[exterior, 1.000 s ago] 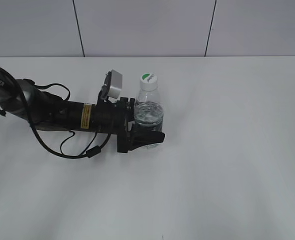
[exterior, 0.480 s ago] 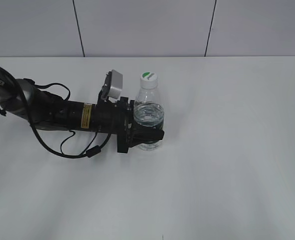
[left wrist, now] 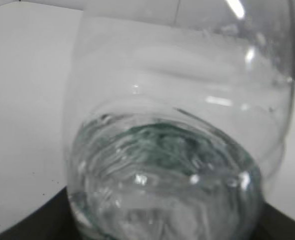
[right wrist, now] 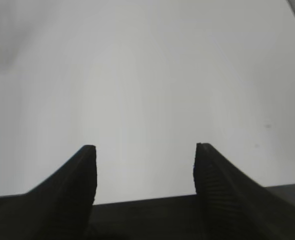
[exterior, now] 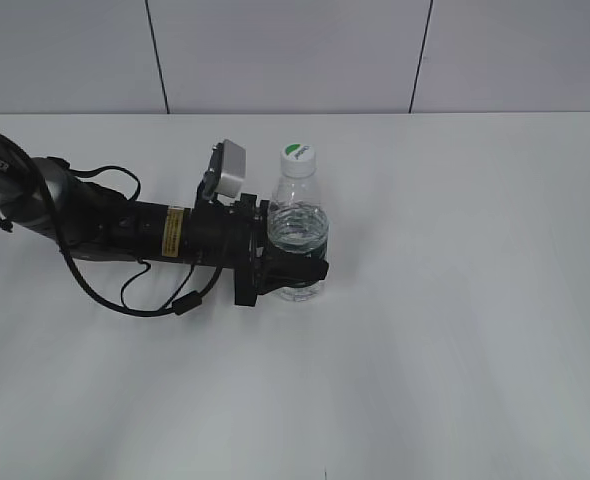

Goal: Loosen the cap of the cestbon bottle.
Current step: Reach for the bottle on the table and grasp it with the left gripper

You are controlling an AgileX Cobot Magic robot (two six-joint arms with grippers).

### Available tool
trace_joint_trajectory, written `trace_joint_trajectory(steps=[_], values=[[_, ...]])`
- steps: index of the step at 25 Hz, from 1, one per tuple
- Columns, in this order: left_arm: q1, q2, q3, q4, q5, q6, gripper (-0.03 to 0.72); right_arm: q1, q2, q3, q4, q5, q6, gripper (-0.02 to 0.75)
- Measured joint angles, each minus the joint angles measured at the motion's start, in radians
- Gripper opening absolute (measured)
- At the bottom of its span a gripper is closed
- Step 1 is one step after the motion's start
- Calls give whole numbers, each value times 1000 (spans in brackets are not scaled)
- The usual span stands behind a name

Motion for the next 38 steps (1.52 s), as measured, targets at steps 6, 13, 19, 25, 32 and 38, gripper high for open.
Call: trace_joint_trajectory(steps=[6,13,19,25,32,38], values=[[0,0,0,0,-1,0,418,0,239,-38,104,-1,16,466],[0,0,0,1,-1,0,418,0,492,-119,142,23,73,466],[0,0,-1,15,-4,1,418,0,686,-248,147,94,86,466],[0,0,-1,17,-6,2,418,0,851,-387,168,114,95,466],[0,0,-1,17,-8,3,418,0,1048,-565,209,118,98,466],[0,0,-1,17,-8,3,418,0,1220,-740,211,119,97,466]])
